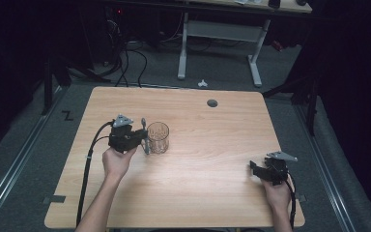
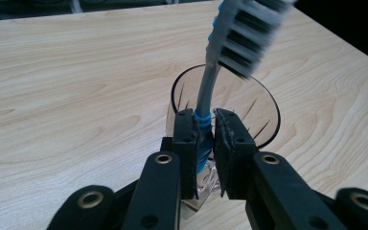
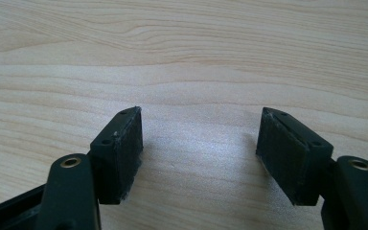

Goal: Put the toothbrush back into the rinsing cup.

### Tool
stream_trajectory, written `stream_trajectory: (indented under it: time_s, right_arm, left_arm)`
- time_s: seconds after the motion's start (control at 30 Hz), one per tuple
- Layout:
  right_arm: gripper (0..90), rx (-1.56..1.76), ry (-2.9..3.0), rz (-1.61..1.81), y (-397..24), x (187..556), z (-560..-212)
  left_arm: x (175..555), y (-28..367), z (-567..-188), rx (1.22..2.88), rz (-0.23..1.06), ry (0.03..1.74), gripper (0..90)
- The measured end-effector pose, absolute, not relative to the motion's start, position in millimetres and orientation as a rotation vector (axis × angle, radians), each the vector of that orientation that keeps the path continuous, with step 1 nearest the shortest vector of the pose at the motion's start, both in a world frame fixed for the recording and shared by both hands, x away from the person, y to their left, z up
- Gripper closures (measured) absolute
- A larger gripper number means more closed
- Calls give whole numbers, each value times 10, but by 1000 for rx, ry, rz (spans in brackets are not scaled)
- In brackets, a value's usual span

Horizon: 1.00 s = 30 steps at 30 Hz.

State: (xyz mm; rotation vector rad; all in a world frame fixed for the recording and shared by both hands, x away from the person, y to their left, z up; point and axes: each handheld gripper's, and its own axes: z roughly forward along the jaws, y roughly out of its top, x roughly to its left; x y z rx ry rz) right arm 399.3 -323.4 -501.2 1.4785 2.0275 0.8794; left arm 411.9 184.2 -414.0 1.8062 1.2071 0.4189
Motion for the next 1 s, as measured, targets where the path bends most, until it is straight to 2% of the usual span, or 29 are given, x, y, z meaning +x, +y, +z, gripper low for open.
stream_trajectory:
  time_s: [0.37, 0.6, 0.8, 0.83, 1.0]
  right_arm:
    - [329, 1480, 2027, 879, -3233, 3992, -5012]
    - [329, 1479, 2027, 879, -3232, 3992, -5012]
    - [330, 1477, 2028, 876, -3231, 3992, -5012]
    - [329, 1477, 2028, 876, -3231, 3992, -5012]
    - [330, 1478, 2028, 873, -3228, 3991, -5012]
  left_arm:
    - [4123, 1841, -4143, 1807, 414, 1215, 788]
    - [4119, 1840, -4159, 1810, 416, 1220, 741]
    - [4109, 1850, -4151, 1808, 424, 1227, 677]
    - [4106, 1854, -4149, 1807, 429, 1231, 633]
    - [4096, 1869, -4147, 1808, 444, 1246, 564]
